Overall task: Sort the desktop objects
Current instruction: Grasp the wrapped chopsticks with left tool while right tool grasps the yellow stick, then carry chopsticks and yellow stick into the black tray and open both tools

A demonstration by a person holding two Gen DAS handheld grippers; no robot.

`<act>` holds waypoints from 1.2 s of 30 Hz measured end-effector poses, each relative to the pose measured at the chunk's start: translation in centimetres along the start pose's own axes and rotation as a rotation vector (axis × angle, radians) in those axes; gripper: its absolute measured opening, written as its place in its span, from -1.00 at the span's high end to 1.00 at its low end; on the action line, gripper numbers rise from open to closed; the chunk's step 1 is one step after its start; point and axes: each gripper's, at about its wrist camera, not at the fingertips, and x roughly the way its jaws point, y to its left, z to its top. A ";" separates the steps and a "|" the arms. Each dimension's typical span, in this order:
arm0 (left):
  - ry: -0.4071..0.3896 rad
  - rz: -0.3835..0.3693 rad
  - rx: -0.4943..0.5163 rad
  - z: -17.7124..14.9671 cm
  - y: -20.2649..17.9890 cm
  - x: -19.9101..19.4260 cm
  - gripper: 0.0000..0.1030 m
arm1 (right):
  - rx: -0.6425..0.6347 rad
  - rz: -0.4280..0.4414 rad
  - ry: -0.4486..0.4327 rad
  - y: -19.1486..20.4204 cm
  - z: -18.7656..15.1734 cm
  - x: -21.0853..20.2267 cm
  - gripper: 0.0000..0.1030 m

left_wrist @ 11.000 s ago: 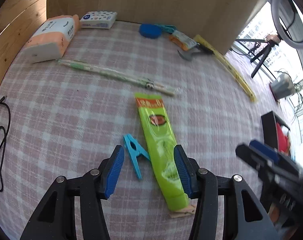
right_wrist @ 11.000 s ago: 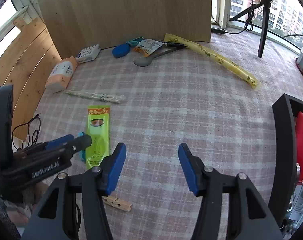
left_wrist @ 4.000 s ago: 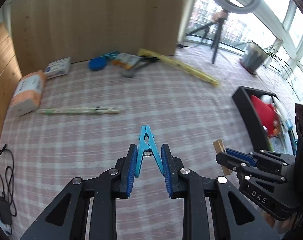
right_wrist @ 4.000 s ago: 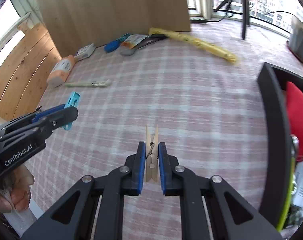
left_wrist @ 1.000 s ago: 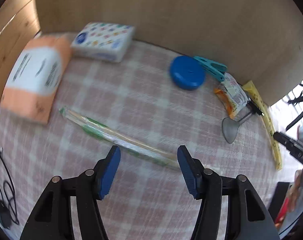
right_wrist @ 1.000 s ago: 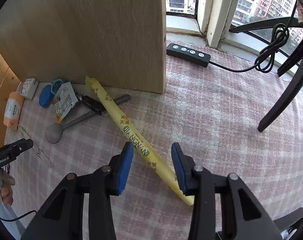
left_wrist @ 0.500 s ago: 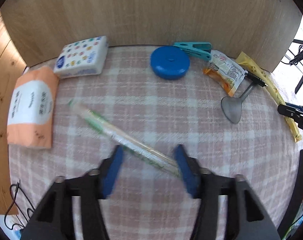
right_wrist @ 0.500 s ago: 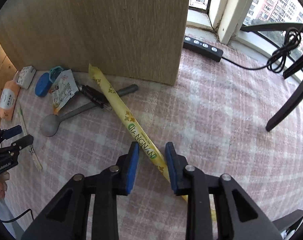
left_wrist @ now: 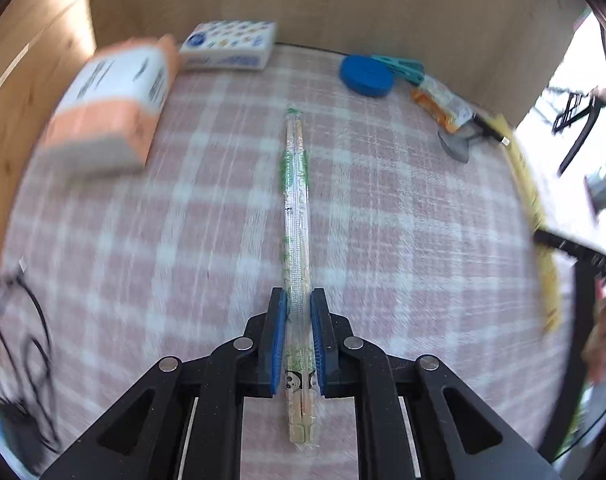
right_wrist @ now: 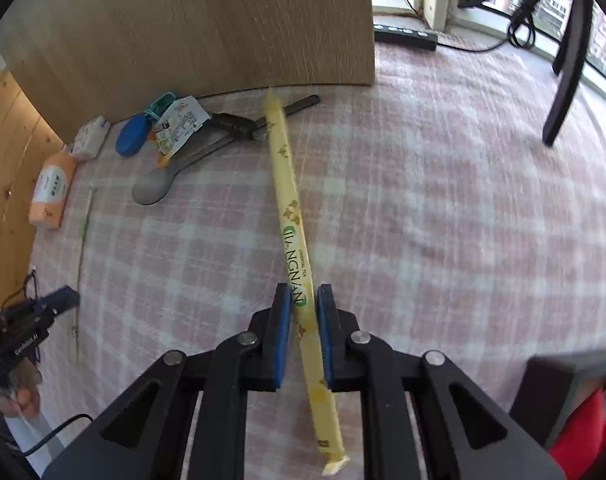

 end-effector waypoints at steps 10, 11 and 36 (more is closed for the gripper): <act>-0.073 -0.066 -0.056 -3.3 -0.4 -3.7 0.78 | 0.073 0.054 -0.097 0.6 -7.6 -4.9 0.78; -0.076 -0.079 -0.052 -3.4 -0.8 -4.1 0.78 | 0.080 0.058 -0.110 1.3 -9.2 -5.5 0.78; -0.028 -0.407 0.624 -7.4 -31.1 -9.9 0.77 | 0.374 -0.135 -0.312 -12.5 -22.7 -22.7 0.78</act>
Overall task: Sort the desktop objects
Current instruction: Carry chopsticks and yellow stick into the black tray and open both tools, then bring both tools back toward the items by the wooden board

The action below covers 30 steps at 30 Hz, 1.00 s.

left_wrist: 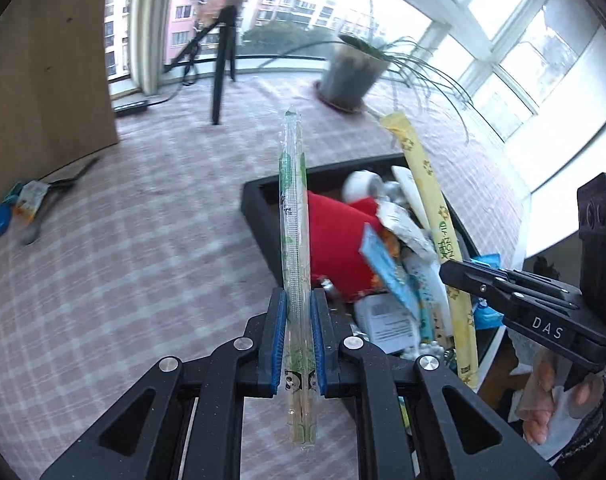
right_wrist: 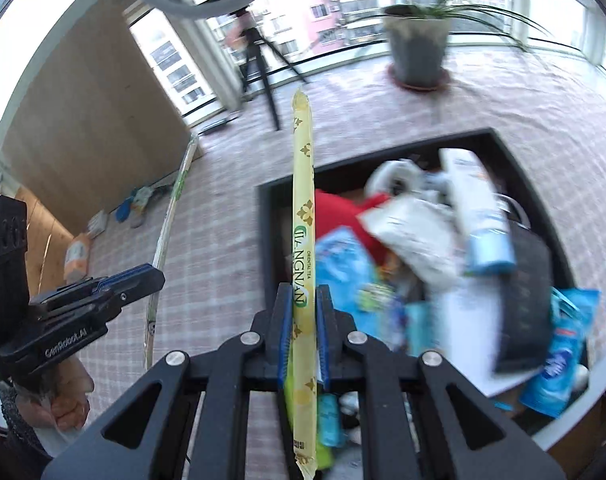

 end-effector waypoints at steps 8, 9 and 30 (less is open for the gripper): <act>0.057 -0.049 0.145 0.1 -8.9 3.5 0.77 | 0.114 -0.070 -0.035 -6.2 -1.3 -2.3 0.77; 0.061 -0.050 0.159 0.0 -9.7 3.7 0.77 | 0.122 -0.077 -0.036 -6.6 -1.3 -2.3 0.77; 0.045 -0.007 0.161 1.2 -9.2 3.3 0.07 | 0.133 -0.107 -0.049 -6.4 0.0 -2.2 0.26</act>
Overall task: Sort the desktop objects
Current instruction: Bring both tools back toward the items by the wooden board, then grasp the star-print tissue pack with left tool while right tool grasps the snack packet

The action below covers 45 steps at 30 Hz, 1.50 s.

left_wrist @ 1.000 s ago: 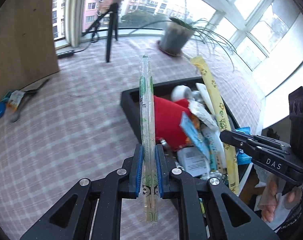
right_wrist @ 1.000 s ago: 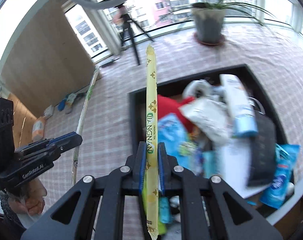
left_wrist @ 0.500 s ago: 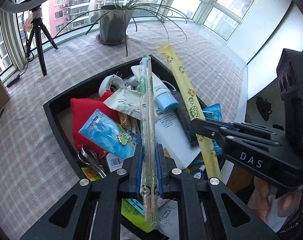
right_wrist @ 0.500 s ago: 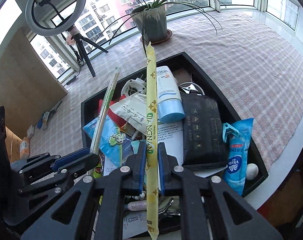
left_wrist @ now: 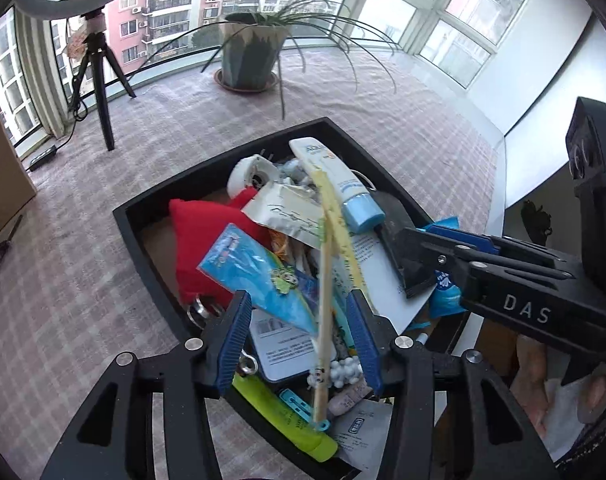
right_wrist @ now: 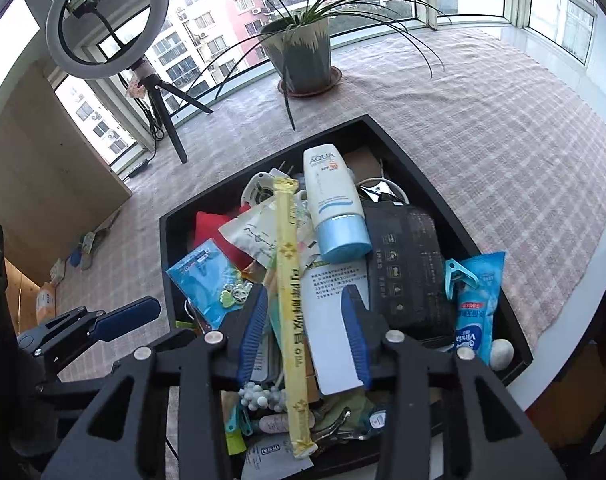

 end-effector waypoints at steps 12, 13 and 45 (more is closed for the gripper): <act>-0.044 0.152 -0.248 -0.7 15.0 -3.5 0.07 | -0.187 0.142 0.051 12.4 3.7 2.9 0.26; -0.046 0.168 -0.285 -0.9 16.8 -3.9 0.07 | -0.218 0.152 0.056 14.0 3.9 3.4 0.26; -0.132 0.563 -0.881 -9.7 58.6 -9.7 0.09 | -0.480 0.216 0.244 38.9 6.7 24.7 0.25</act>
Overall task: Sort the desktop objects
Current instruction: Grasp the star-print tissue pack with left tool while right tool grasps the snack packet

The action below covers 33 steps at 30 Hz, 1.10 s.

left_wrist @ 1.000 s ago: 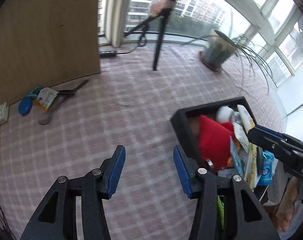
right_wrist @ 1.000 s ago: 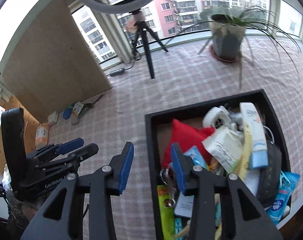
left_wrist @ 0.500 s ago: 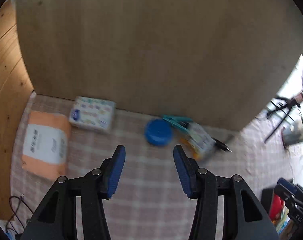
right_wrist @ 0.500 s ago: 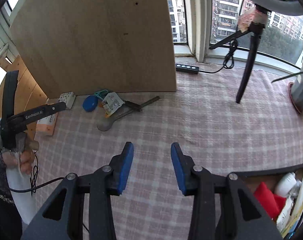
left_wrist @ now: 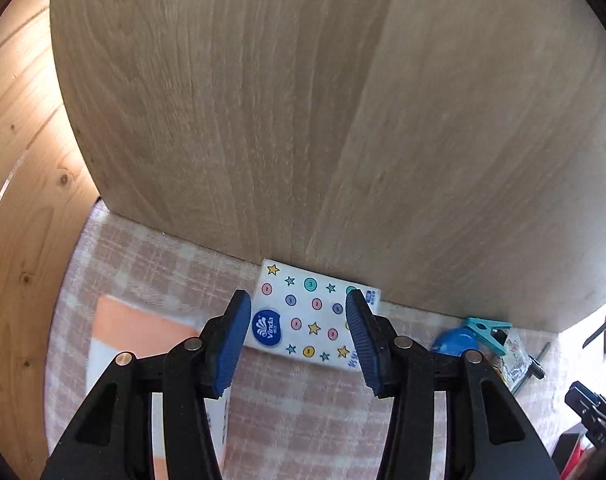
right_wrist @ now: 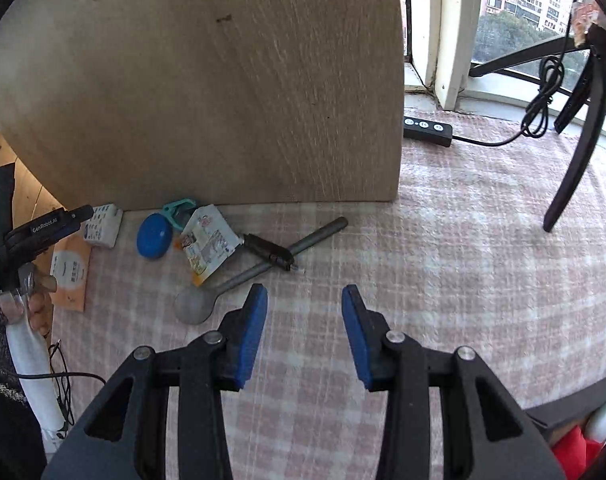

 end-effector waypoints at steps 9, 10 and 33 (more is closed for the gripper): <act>-0.002 -0.068 -0.095 -0.5 0.9 1.6 0.06 | 0.059 0.014 0.006 -0.4 1.5 2.4 0.26; -0.003 -0.073 -0.092 -0.7 0.6 1.7 0.06 | 0.064 0.013 0.005 -0.3 1.6 2.7 0.26; -0.019 -0.248 0.001 -7.8 -12.4 3.3 -0.01 | 0.000 0.114 0.015 3.5 3.3 6.6 0.29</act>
